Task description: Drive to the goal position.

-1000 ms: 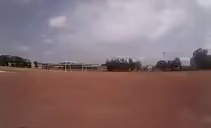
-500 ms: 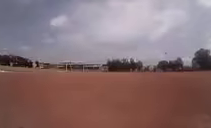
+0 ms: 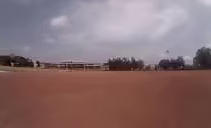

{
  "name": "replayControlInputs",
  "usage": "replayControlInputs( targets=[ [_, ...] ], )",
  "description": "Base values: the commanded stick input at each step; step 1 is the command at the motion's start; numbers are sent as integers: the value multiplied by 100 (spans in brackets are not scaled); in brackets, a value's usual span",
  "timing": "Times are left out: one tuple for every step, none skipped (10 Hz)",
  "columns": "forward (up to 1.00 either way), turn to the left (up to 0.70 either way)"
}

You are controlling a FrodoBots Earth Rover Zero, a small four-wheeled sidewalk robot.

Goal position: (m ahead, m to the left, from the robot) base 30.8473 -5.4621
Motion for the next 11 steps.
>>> replayControlInputs(
  targets=[
    [70, 0],
    [70, 0],
    [70, 0],
    [70, 0],
    [70, 0],
    [70, 0],
    [70, 0],
    [70, 0],
    [70, 0],
    [70, 0],
    [70, 0]
  ],
)
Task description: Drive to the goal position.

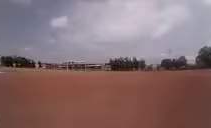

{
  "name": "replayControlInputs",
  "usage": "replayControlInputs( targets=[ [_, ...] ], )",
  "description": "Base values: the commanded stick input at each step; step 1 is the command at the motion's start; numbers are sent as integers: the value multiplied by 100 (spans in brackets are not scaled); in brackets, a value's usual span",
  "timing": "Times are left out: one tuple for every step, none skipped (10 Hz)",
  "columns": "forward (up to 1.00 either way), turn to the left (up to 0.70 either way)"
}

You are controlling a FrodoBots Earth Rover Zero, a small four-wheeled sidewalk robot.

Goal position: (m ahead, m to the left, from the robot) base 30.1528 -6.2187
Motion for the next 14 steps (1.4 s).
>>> replayControlInputs(
  targets=[
    [70, 0],
    [70, 0],
    [70, 0],
    [70, 0],
    [70, 0],
    [70, 0],
    [70, 0],
    [70, 0],
    [70, 0],
    [70, 0],
    [70, 0],
    [70, 0],
    [70, 0],
    [70, -35]
  ],
)
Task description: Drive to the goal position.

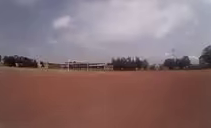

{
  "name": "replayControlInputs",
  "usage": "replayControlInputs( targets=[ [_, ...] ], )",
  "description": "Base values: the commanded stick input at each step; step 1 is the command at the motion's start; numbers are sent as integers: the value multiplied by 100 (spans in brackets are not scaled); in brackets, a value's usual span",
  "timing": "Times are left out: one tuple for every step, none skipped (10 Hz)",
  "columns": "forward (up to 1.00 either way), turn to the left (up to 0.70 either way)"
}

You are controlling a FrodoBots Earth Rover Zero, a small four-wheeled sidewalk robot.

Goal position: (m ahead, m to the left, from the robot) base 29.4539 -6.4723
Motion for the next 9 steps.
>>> replayControlInputs(
  targets=[
    [70, -35],
    [70, -35],
    [70, -26],
    [70, -6],
    [70, 0],
    [70, 0],
    [70, 0],
    [70, 0],
    [70, 0]
  ],
)
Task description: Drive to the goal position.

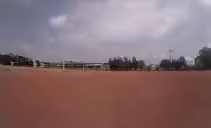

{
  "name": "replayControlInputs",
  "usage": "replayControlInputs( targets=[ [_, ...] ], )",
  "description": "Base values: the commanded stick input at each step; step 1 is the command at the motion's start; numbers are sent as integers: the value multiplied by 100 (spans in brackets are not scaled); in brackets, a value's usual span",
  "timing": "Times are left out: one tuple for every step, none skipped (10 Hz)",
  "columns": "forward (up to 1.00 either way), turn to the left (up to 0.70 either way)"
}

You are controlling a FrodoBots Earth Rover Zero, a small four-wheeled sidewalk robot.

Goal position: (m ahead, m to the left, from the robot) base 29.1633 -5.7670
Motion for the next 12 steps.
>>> replayControlInputs(
  targets=[
    [70, 0],
    [70, 0],
    [70, 0],
    [70, 0],
    [70, 0],
    [70, 0],
    [70, 0],
    [70, 0],
    [70, 0],
    [70, 0],
    [70, 0],
    [70, 0]
  ],
)
